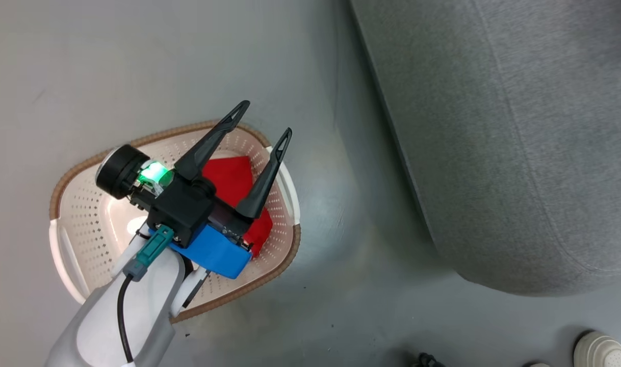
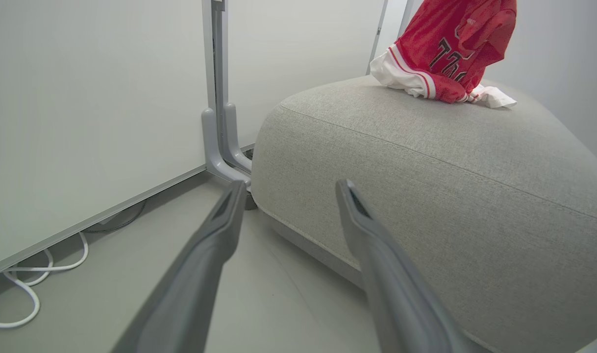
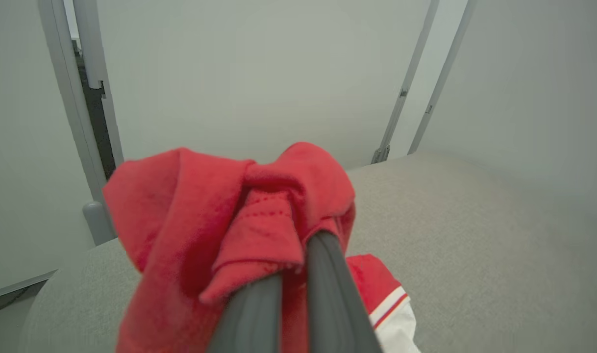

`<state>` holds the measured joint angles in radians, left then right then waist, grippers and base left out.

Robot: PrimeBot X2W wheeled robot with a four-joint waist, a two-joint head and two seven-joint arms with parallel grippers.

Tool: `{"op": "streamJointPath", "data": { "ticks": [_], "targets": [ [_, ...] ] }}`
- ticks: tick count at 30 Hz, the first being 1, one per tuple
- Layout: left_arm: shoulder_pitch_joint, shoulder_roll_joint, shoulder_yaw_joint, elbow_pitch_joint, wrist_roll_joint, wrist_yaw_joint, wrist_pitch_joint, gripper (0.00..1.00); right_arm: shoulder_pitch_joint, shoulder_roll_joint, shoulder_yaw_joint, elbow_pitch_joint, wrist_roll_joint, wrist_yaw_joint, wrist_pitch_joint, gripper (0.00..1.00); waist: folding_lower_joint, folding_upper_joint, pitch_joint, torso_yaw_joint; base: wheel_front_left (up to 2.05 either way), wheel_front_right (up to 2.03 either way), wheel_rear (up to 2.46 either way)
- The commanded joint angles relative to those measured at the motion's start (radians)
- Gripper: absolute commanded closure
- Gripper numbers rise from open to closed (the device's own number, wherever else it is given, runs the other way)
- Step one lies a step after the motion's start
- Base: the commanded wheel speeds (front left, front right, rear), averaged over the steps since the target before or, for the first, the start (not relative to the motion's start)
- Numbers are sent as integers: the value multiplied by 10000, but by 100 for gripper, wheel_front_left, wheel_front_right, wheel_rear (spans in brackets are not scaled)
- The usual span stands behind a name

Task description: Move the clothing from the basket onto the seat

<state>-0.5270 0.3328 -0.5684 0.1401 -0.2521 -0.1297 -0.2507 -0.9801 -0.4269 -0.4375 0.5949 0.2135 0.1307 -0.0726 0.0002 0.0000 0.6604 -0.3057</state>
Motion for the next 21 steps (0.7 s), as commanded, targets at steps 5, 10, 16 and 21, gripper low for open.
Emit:
{"op": "streamJointPath", "data": {
  "ticks": [5, 10, 16, 21],
  "targets": [
    [-224, 25, -146, -34, 62, -12, 50, 0, 549, 421, -101, 1267, -200, 1, -820, 100, -2, 0, 352, 226, 0, 0, 0],
    [-292, -6, -227, 30, 33, -2, 45, 0, 694, 394, 27, 2216, -424, 1, -1264, 100, -2, 0, 361, 319, 0, 0, 0],
    [-312, -48, -325, 152, -14, 14, -2, 0, 534, 183, 166, 2919, -538, 1, -1507, 100, -2, 0, 255, 381, 0, 0, 0],
    [-319, -103, -398, 260, -64, 21, -52, 0, 424, 94, 324, 3267, -506, 1, -1624, 59, -2, 0, 153, 423, 0, 0, 0]
  ]
}}
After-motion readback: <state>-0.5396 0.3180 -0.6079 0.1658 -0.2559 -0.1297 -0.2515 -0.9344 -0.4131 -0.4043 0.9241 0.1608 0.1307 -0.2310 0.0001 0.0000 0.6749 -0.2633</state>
